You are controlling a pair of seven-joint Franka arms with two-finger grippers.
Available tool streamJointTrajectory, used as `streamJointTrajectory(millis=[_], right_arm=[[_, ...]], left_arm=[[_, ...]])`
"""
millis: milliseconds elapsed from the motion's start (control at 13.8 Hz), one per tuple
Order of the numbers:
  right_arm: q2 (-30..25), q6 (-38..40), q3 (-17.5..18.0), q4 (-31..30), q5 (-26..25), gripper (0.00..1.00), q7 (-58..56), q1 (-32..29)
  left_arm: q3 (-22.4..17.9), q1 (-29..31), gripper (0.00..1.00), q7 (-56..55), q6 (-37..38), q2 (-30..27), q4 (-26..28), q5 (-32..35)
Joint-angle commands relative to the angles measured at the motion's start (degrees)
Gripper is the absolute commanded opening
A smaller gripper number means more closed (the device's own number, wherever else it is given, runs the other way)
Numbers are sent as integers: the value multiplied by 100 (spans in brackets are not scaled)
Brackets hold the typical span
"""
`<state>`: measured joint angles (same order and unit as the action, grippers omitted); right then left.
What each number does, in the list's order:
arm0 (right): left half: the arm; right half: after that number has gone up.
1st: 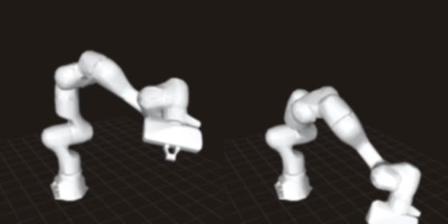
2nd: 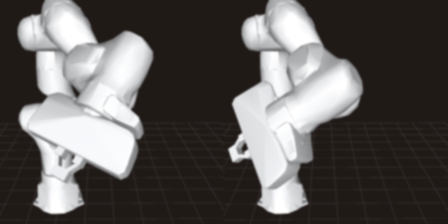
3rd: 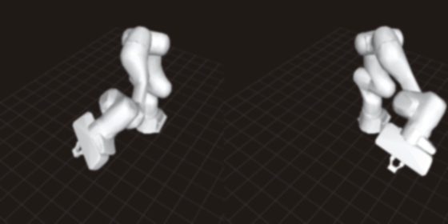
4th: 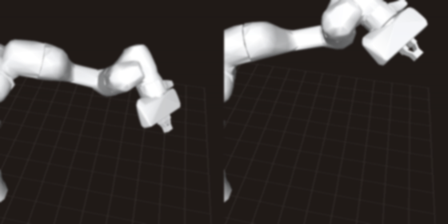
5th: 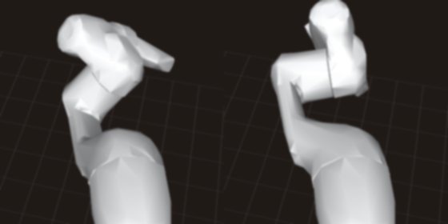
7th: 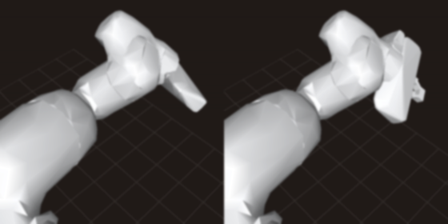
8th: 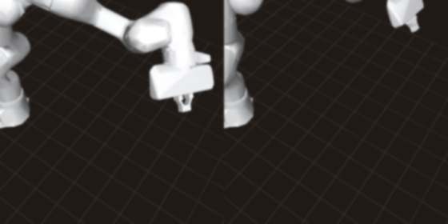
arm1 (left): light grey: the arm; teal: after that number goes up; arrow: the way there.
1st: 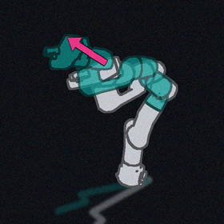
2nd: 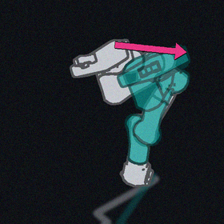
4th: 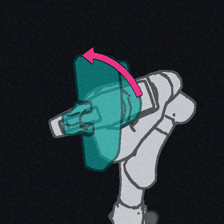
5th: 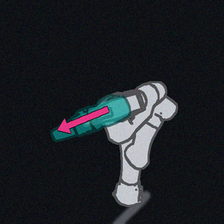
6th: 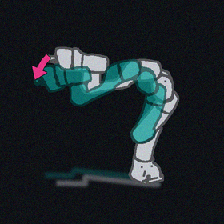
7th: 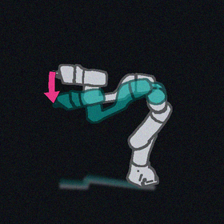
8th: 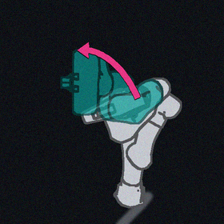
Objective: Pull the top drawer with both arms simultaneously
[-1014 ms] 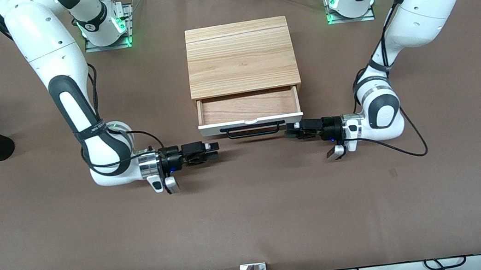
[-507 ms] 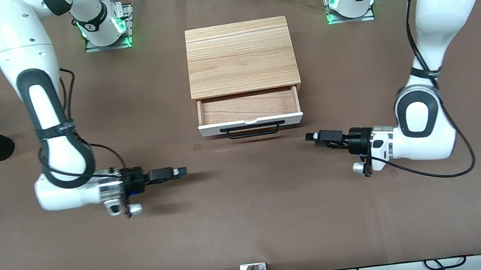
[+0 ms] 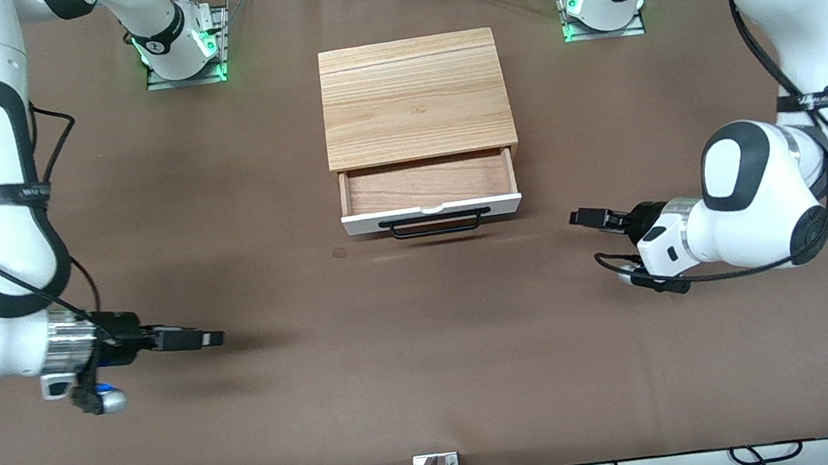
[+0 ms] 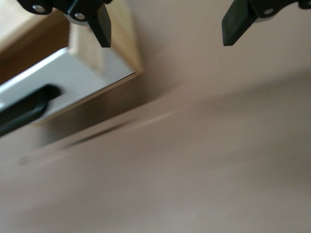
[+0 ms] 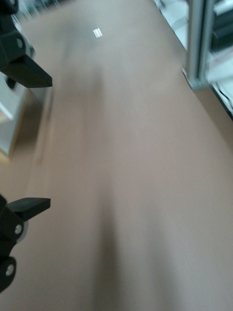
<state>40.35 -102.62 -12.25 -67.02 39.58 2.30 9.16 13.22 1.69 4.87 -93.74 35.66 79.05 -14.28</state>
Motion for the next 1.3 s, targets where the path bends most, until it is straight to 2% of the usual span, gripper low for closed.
streamJointTrajectory(millis=[0,217,435,507,652,797,870,942,1014,1087,1232], right_arm=[[-124,66,-294,241,-827,100,376,33],[-361,66,-549,242,-1126,100,710,103],[-370,40,-629,251,-1268,100,938,94],[-405,31,-629,251,-1407,100,930,95],[-598,13,-480,216,-1707,100,965,34],[-861,14,-366,-107,-1961,100,913,-55],[-1132,5,-183,-397,-2345,100,878,-46],[-1396,-30,11,-696,-3063,100,843,-46],[-1494,-91,187,-916,-3470,100,729,-55],[-1643,-127,336,-1110,-3692,100,510,-98],[-2038,-144,408,-1619,-3808,100,438,-20]], left_arm=[[14,-55,100,-443,399,-532,67,819],[14,-46,100,-443,838,-1164,75,1645],[-91,-37,100,-426,1024,-1946,189,1954],[-248,-46,100,-435,1007,-2175,294,1947],[-556,-221,100,-461,832,-2842,881,1929],[-741,-231,100,-513,210,-3440,1470,1929],[-829,-231,100,-479,-176,-3608,1682,1929],[-856,-231,100,-453,-580,-3714,1893,1929],[-934,-239,100,-444,-723,-3759,1999,1929],[-987,-239,100,-435,-707,-3794,2061,1929],[-979,-187,100,-435,-707,-4240,2560,1868]])
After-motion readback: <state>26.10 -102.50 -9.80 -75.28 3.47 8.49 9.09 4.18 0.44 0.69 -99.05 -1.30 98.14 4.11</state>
